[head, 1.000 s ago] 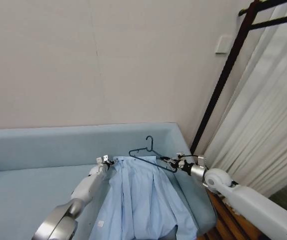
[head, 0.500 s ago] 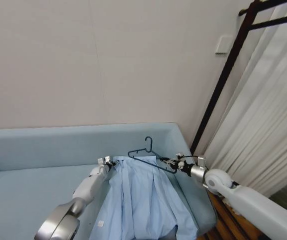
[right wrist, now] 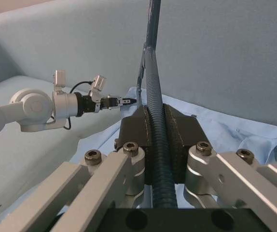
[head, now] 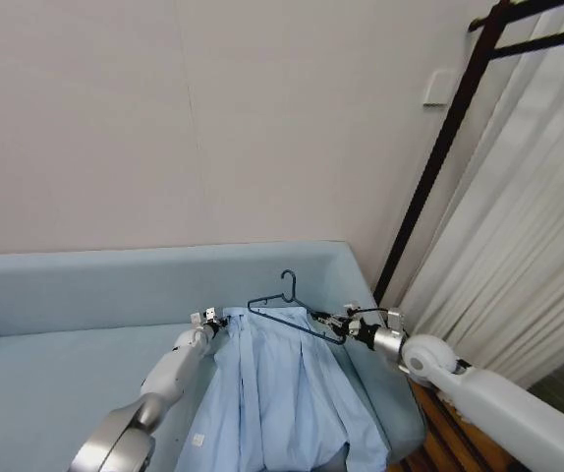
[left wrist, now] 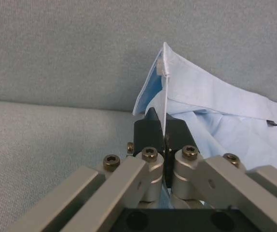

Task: Pick up the clothes from the sofa and hang them on the clothes hanger.

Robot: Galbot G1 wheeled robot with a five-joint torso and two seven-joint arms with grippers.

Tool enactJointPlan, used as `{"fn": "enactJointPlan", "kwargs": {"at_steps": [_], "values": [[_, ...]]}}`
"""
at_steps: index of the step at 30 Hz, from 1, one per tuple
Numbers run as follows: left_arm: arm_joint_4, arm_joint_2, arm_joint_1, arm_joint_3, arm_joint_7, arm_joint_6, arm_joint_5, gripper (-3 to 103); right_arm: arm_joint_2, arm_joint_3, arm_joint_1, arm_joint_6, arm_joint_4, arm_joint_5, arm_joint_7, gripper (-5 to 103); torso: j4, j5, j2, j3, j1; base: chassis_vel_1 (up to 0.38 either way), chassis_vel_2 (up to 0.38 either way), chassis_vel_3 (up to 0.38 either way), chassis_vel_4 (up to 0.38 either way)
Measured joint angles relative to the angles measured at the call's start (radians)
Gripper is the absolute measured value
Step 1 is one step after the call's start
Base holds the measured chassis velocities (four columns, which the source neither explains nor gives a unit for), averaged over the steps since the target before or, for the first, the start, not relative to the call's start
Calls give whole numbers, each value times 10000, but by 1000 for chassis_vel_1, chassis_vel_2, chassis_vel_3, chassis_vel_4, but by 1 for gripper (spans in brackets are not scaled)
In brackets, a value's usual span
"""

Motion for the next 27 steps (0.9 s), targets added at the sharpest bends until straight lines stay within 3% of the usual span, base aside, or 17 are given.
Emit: {"fn": "enactJointPlan", "kwargs": {"at_steps": [5, 9, 11, 14, 22, 24, 27], "values": [[-541, 87, 114, 69, -231, 10, 21, 0, -39, -26, 55, -35, 6, -6, 60, 8, -3, 0, -1, 0, 0, 0, 0, 0, 0], [-2071, 556, 493, 490, -562, 89, 25, 0, -73, -418, 387, -186, -228, 29, 2, 8, 0, -1, -1, 1, 0, 0, 0, 0, 0], [-2298, 643, 545, 558, -583, 116, 25, 0, -69, -470, 422, -212, -270, 35, -29, 8, -1, -1, -1, 1, 1, 0, 0, 0, 0], [-3954, 1340, 846, 1012, -815, 326, -161, 0, -31, -716, 512, -415, -463, 160, -167, 8, 0, -1, 0, 1, 0, 0, 0, 0, 0], [-6200, 2428, 1049, 1516, -1134, 578, -410, 0, 63, -754, 474, -600, -579, 611, -343, 8, -3, -1, 0, 0, 0, 0, 0, 0, 0], [-7197, 2871, 1127, 1685, -1278, 745, -436, 0, 311, -804, 590, -666, -760, 748, -355, 8, 2, -1, 0, 0, 0, 0, 0, 0, 0], [-7748, 3076, 1173, 1786, -1442, 874, -530, 0, 596, -882, 705, -698, -990, 856, -323, 8, 0, -2, 0, 0, 0, 0, 0, 0, 0]]}}
